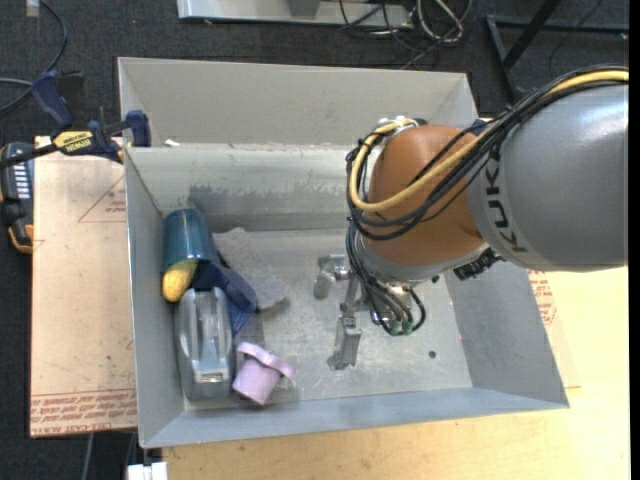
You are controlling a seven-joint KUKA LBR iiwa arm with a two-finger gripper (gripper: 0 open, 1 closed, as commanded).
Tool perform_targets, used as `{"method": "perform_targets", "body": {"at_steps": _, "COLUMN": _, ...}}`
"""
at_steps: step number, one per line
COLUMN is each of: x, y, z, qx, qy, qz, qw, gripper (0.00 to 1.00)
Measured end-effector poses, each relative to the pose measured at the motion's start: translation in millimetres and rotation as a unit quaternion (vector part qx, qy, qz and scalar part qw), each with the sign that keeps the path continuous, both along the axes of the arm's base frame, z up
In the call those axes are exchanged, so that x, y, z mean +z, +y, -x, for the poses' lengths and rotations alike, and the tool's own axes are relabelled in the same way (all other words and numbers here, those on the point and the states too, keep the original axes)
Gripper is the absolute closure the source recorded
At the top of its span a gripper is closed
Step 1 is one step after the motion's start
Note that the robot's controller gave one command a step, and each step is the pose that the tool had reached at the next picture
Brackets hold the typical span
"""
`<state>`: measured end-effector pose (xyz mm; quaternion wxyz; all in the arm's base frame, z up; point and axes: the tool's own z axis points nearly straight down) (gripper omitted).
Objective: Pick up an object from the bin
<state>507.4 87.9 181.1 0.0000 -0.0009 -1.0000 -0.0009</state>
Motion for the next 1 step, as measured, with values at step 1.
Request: {"method": "perform_targets", "body": {"at_steps": 1, "x": 0.0, "y": 0.1, "z": 0.0, "qx": 0.0, "qy": -0.0001, "qz": 0.0, "qw": 1.0, "gripper": 0.0}}
